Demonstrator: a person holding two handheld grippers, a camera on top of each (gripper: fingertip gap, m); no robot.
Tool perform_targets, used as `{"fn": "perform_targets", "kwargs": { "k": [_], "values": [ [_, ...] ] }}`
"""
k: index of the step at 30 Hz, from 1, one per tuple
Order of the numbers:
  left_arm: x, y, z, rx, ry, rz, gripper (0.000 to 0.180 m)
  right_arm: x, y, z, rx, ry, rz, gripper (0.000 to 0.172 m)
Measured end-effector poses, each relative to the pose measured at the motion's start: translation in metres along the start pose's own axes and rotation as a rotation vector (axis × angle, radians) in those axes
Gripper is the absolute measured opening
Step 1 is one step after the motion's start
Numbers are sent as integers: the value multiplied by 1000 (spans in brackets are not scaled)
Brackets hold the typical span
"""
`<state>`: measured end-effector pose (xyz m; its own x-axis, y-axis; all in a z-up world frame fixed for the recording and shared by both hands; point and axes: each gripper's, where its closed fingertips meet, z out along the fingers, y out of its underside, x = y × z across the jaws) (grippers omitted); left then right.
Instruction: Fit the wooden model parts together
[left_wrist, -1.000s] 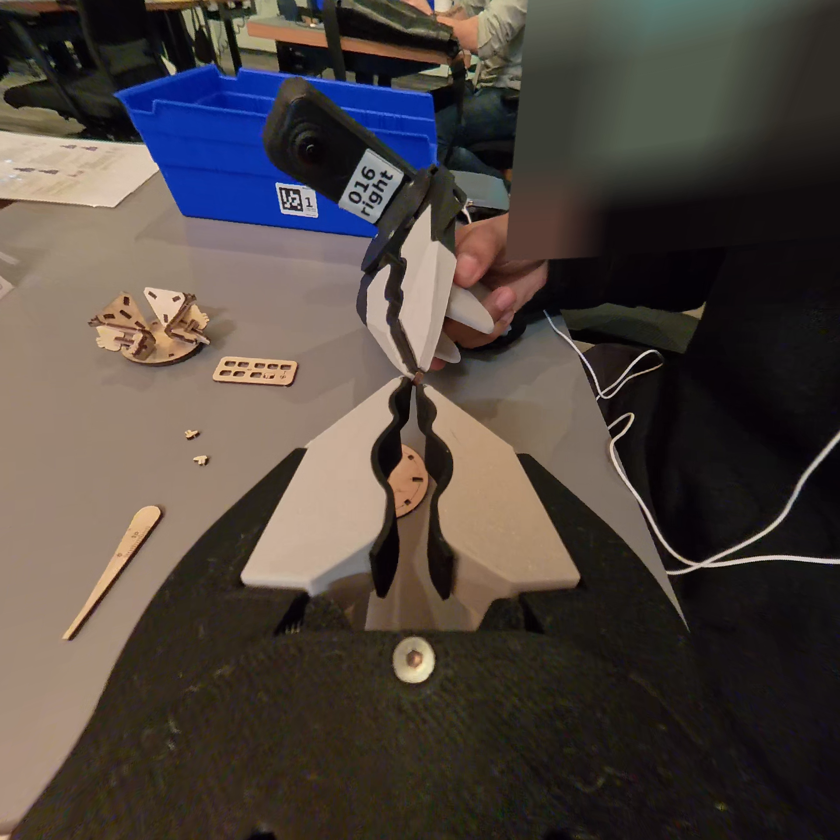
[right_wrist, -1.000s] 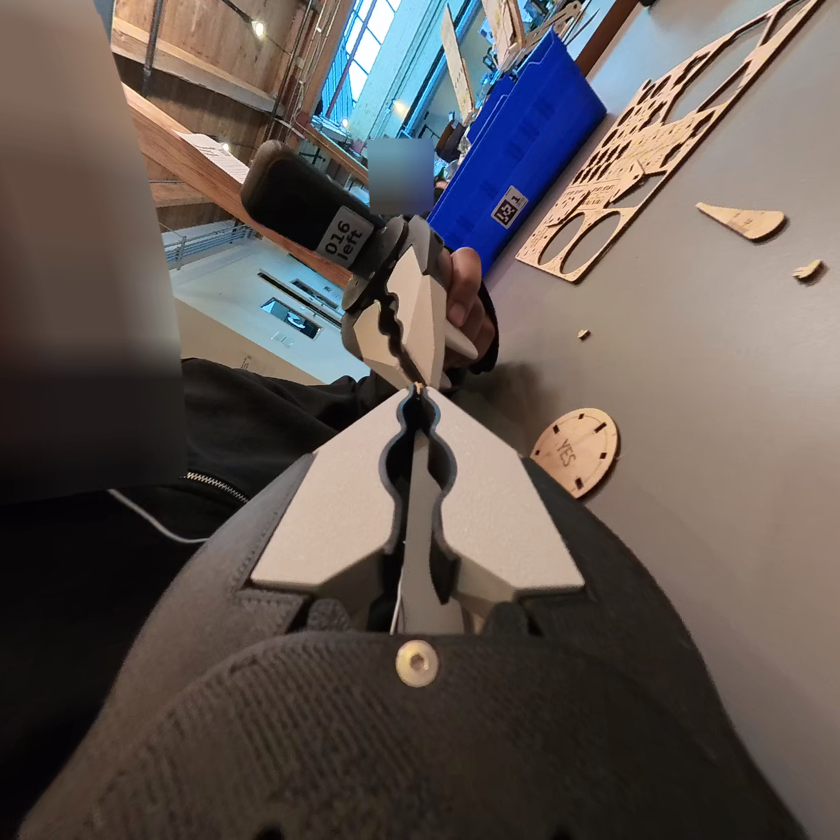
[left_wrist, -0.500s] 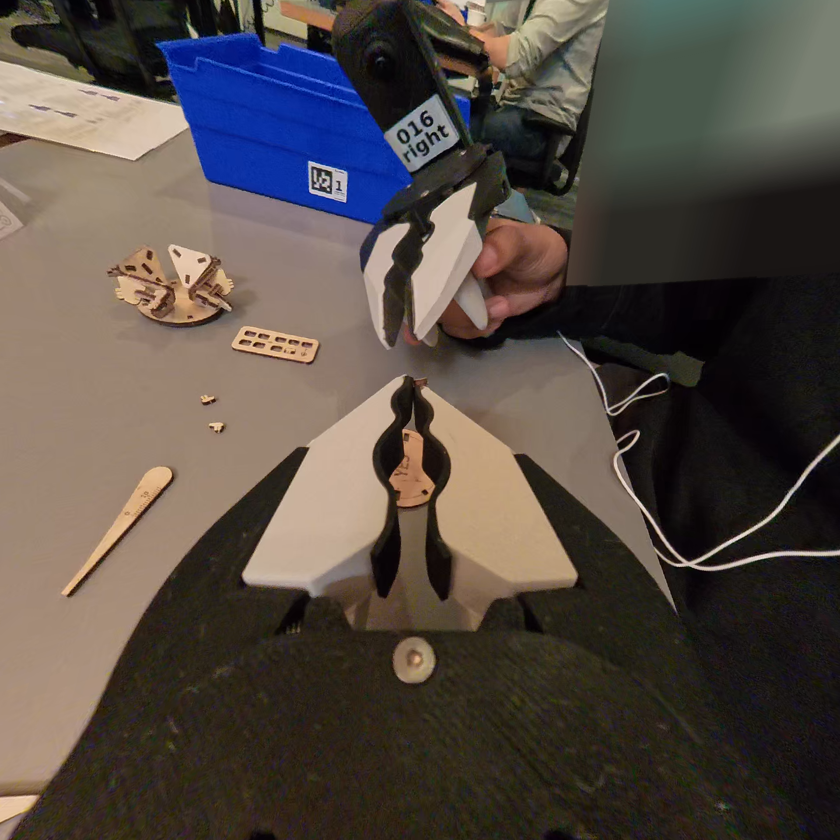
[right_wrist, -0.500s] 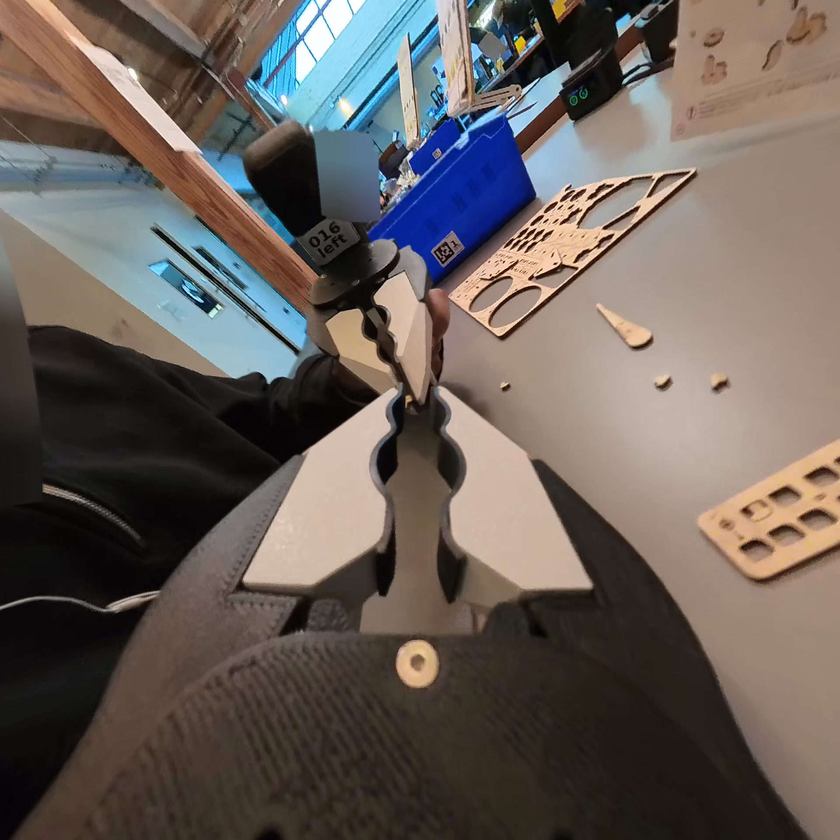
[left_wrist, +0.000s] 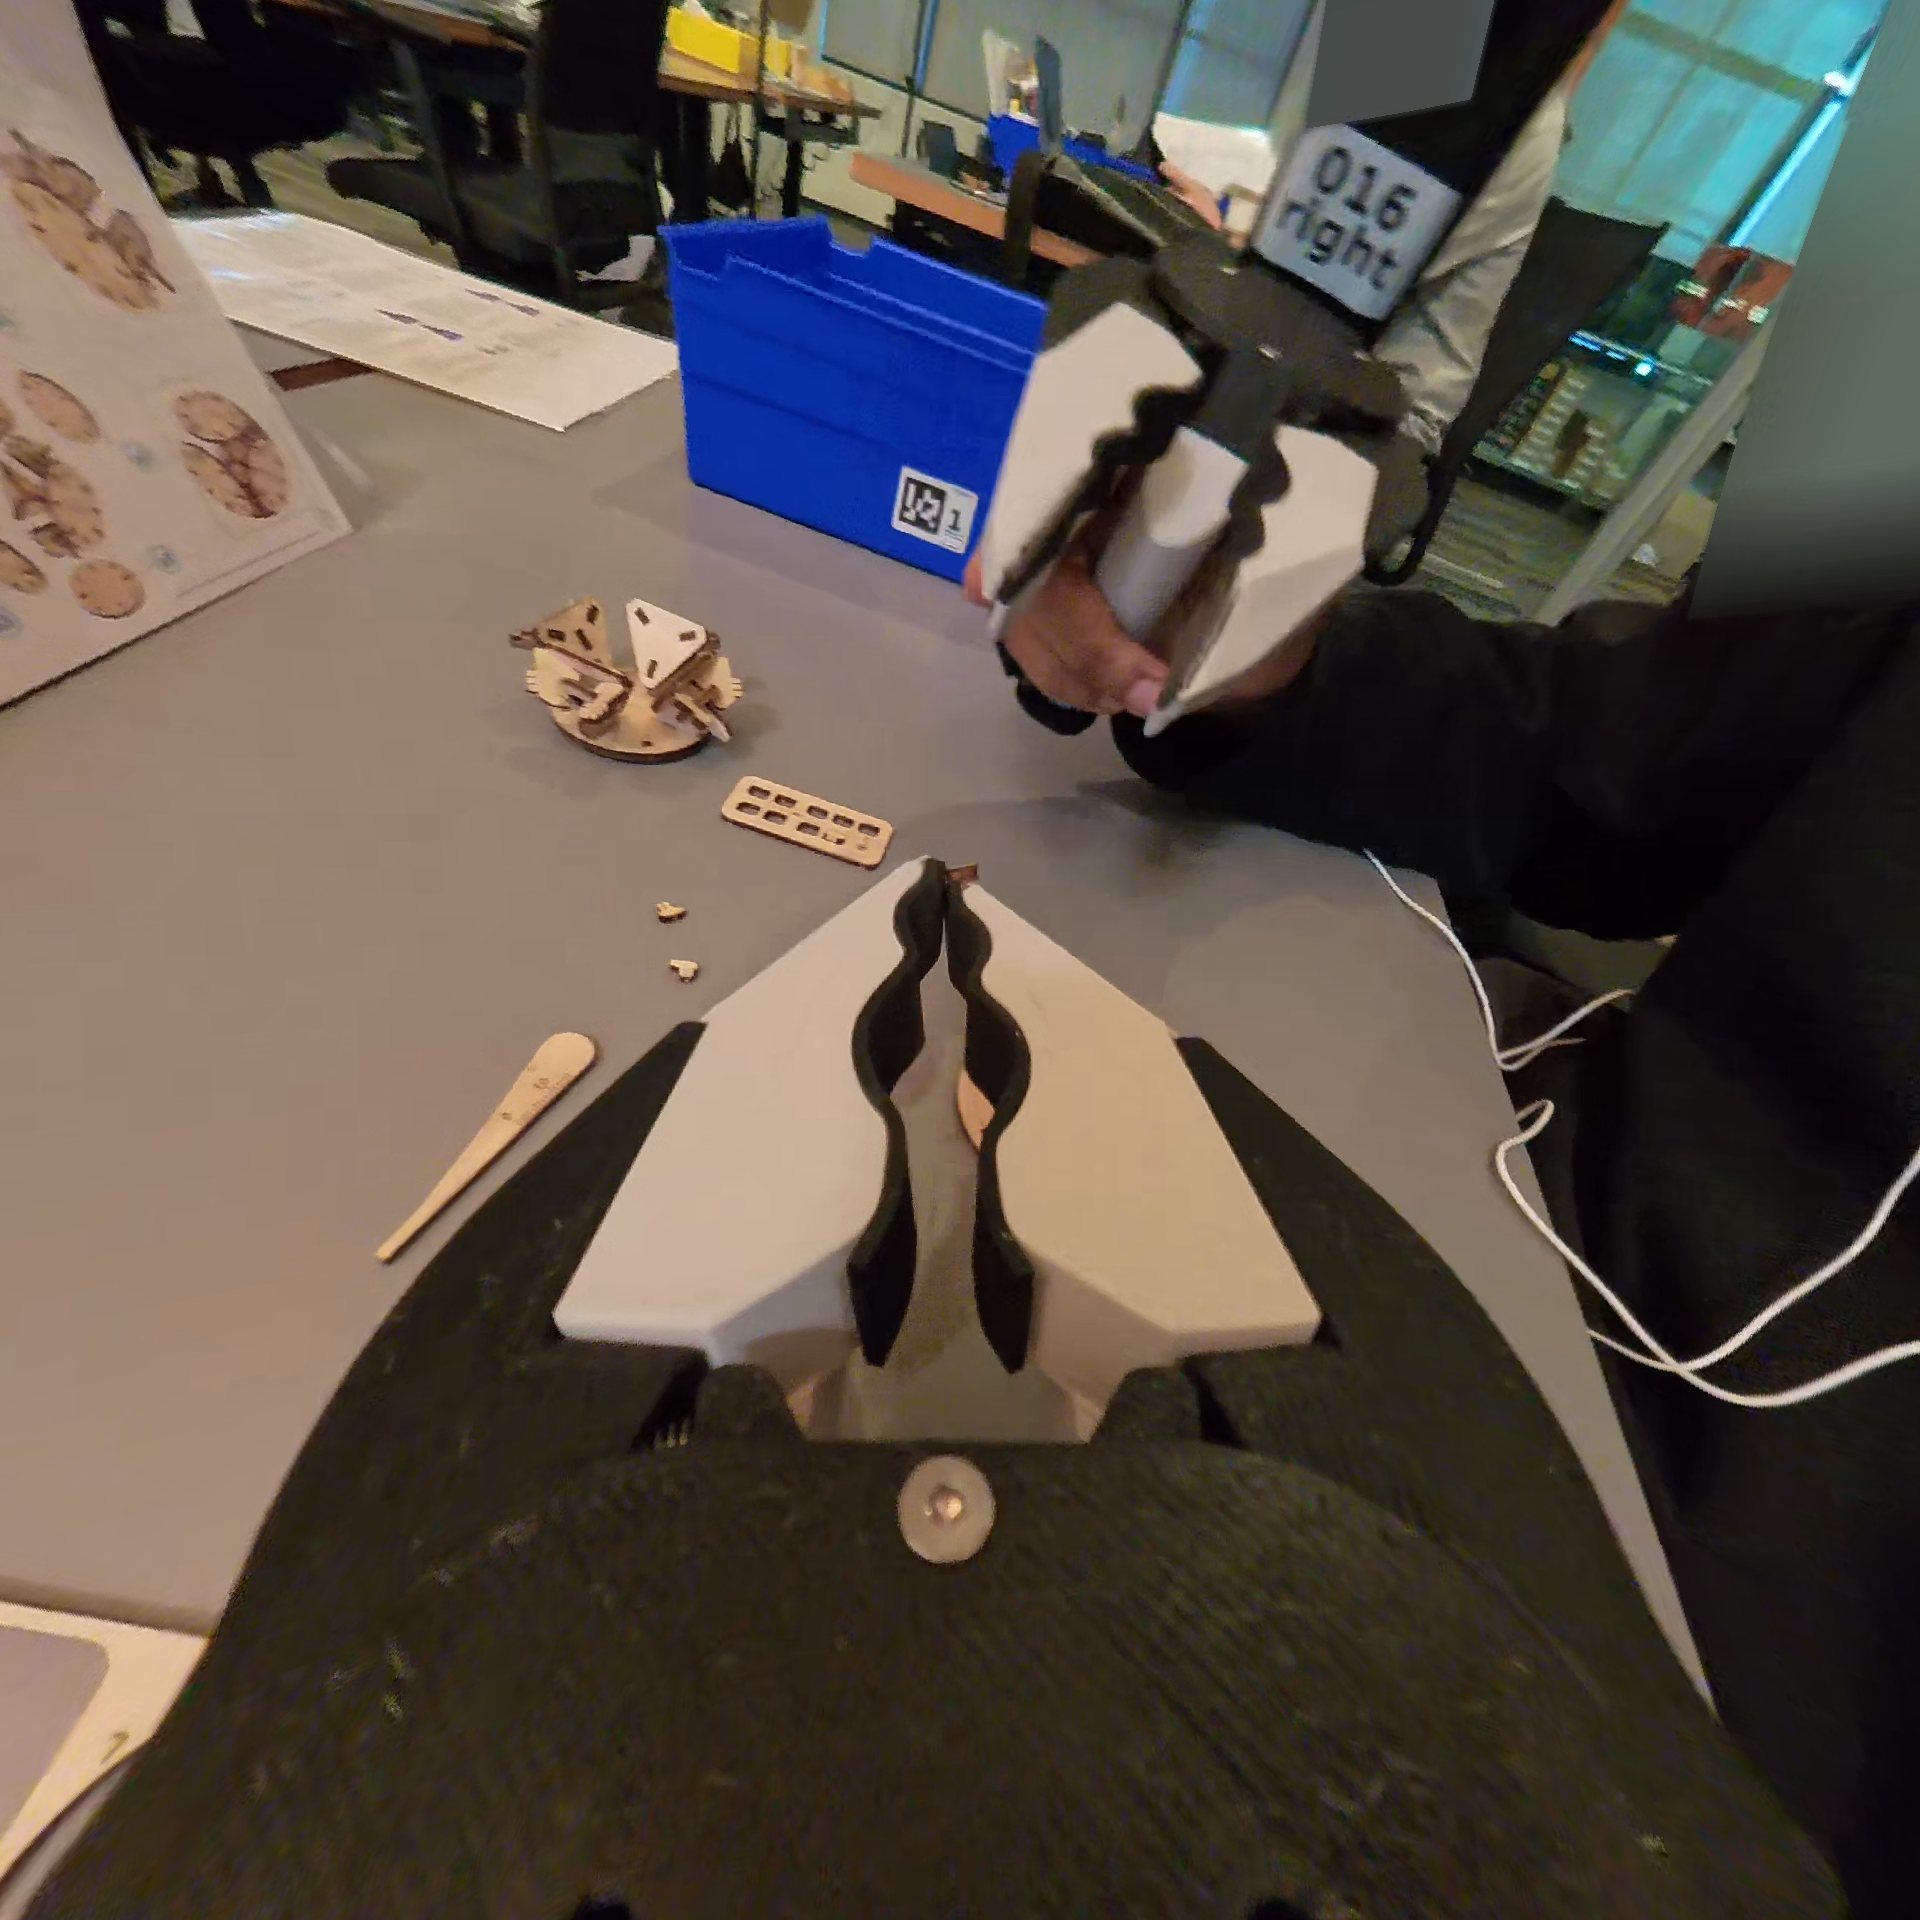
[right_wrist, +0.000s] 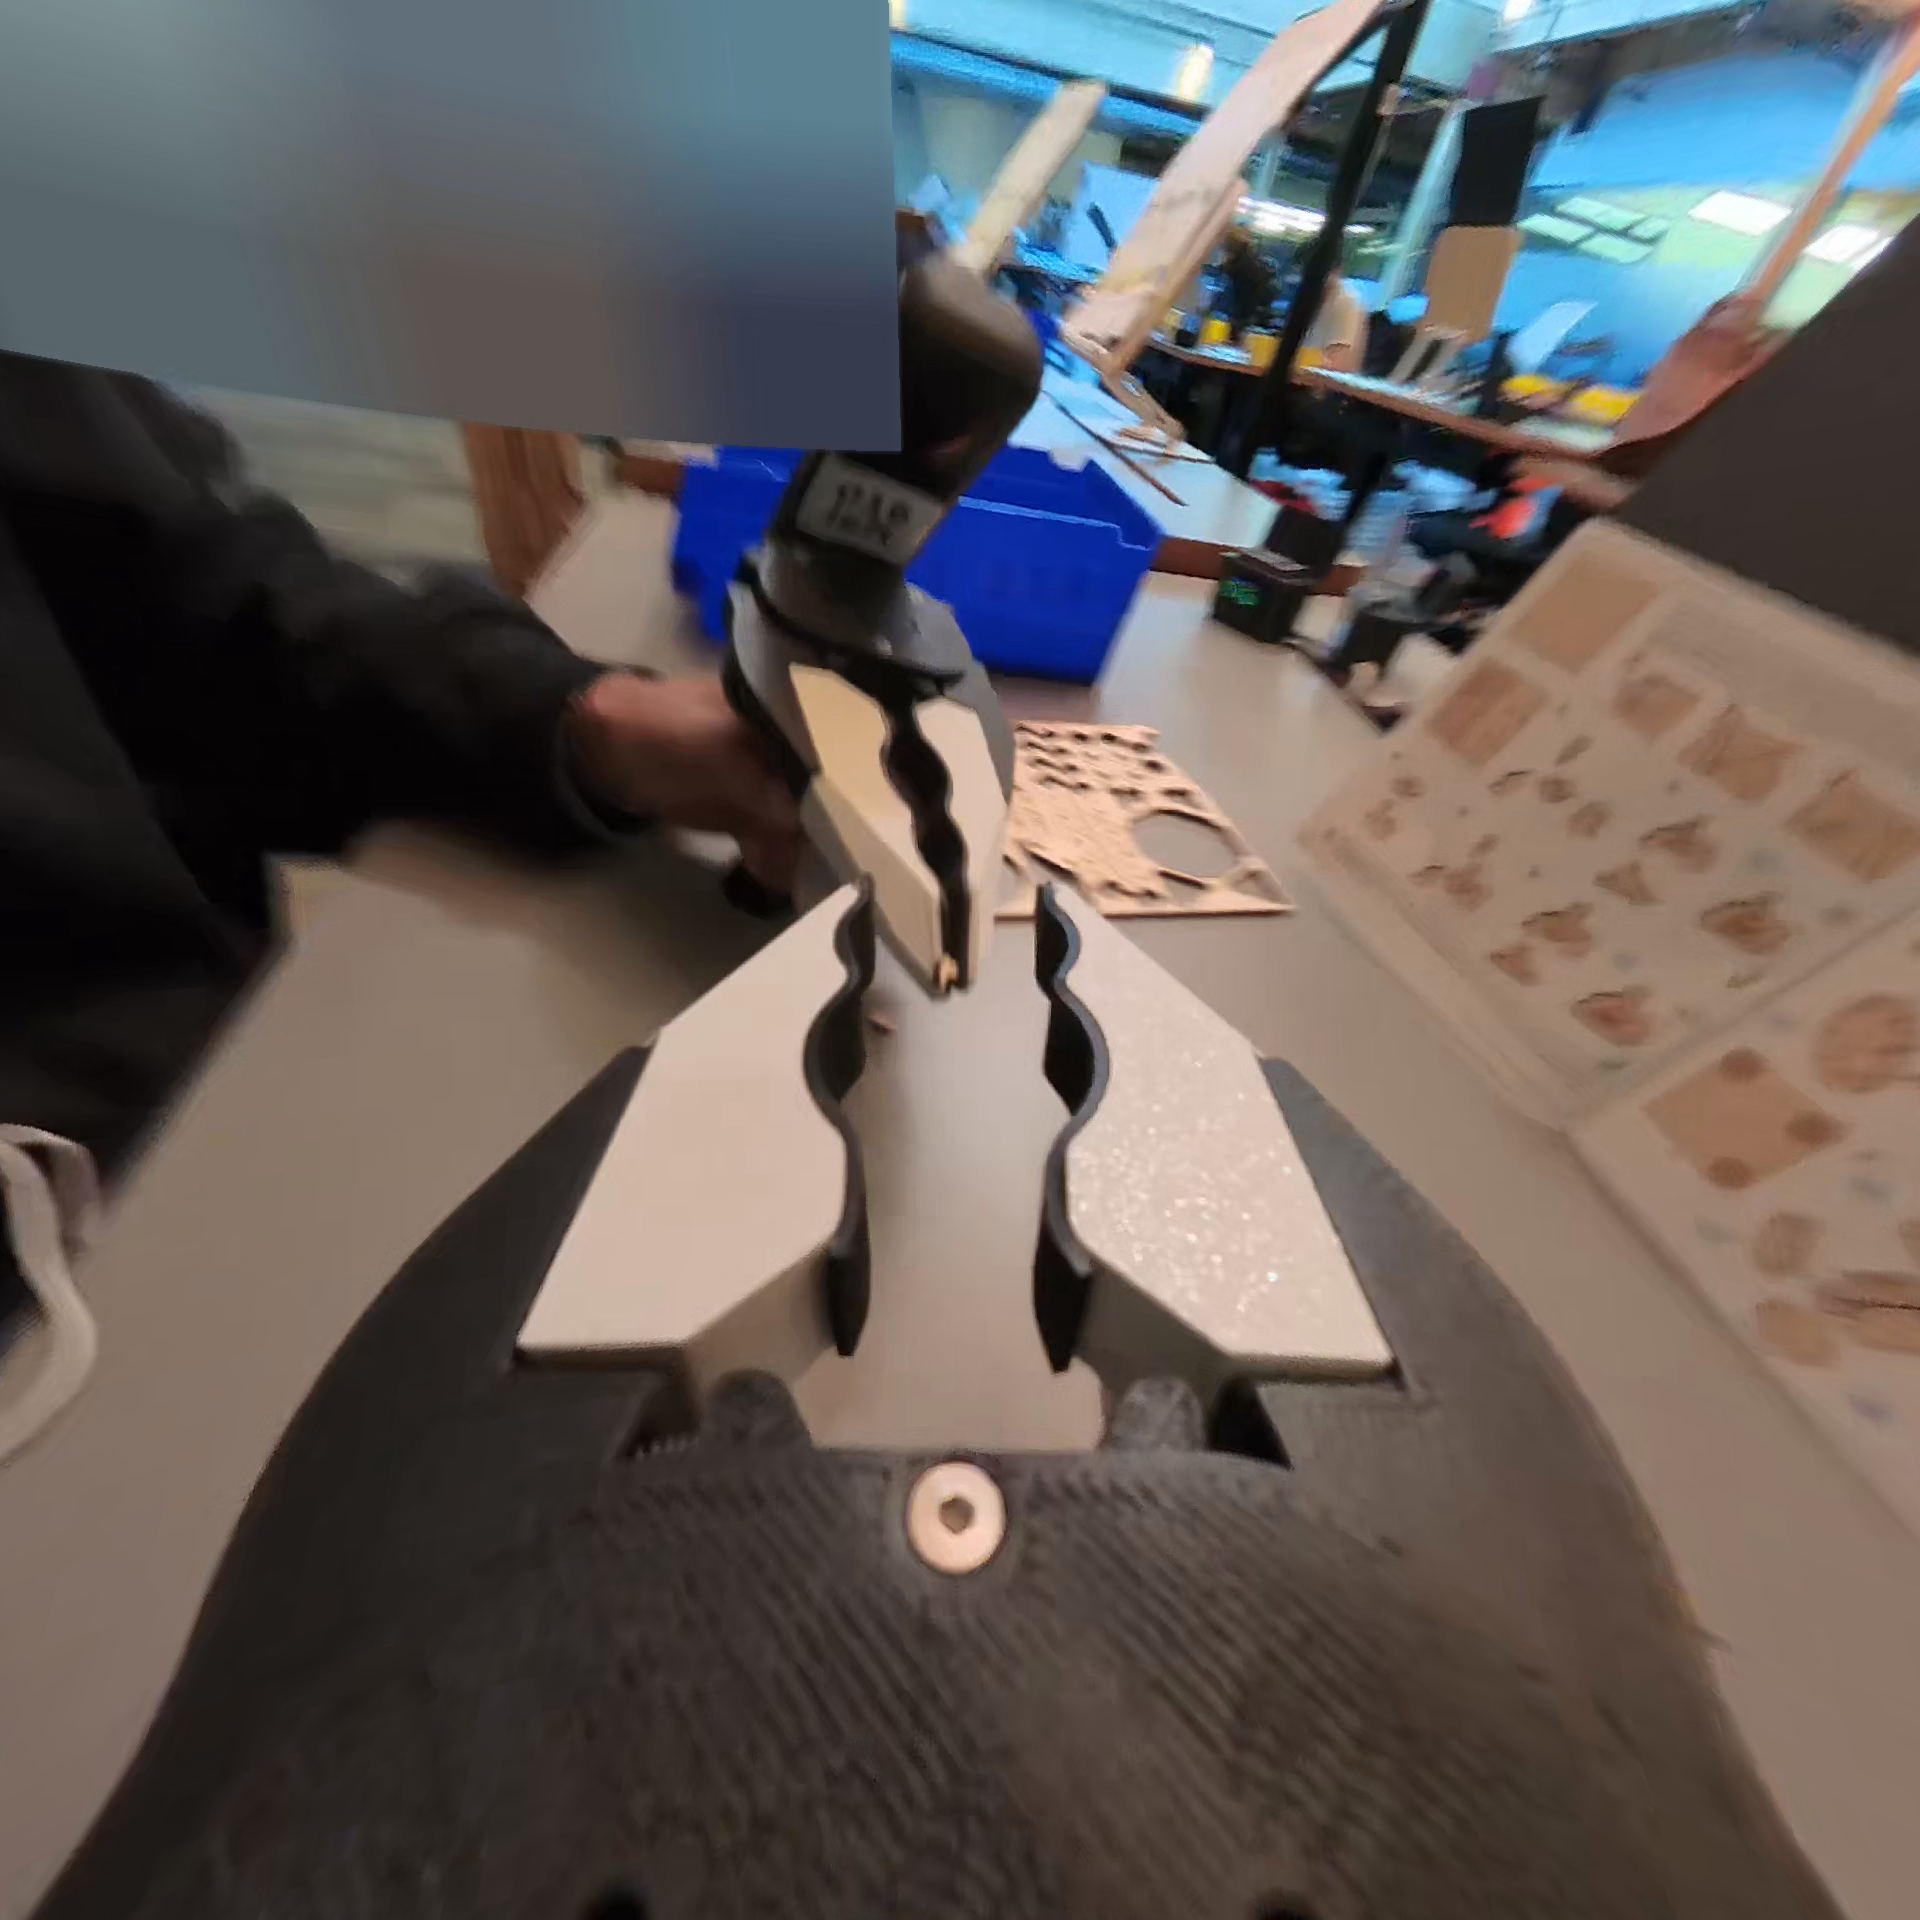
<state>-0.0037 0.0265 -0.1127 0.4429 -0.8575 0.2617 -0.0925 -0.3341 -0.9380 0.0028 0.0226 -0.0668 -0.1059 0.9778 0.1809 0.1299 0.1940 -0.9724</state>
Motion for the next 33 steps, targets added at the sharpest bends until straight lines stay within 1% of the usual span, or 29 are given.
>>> {"fn": "perform_targets", "kwargs": {
  "k": [3,4,6,10,12,14,16,19,23,26,29,33],
  "values": [
    [-7,-9,4,18,-2,-13,0,11,3,-6,-40,124,-166,29],
    [-8,-12,5,28,6,-23,0,13,3,-8,-42,150,-199,29],
    [-8,-20,10,39,29,-37,0,17,3,-12,-27,168,-206,28],
    [-9,-27,19,11,92,-49,0,20,0,-21,22,143,-150,27],
    [-17,-25,23,-5,53,5,0,27,1,-25,33,161,-113,24],
    [-20,-21,24,-5,24,39,0,31,-1,-27,77,151,-34,24],
    [-14,-17,23,-1,51,18,0,34,-1,-28,107,133,49,25],
    [-9,-15,18,15,66,-16,0,39,5,-27,112,119,140,26],
    [-5,-20,15,36,95,-51,0,38,12,-24,104,72,193,24],
    [-4,-19,14,38,113,-92,0,29,18,-20,70,35,146,20],
    [-5,-16,15,23,140,-151,0,13,28,-13,-15,-21,64,14],
    [-3,-6,19,-28,182,-210,0,1,42,-3,-123,-4,-111,14]
  ]
}}
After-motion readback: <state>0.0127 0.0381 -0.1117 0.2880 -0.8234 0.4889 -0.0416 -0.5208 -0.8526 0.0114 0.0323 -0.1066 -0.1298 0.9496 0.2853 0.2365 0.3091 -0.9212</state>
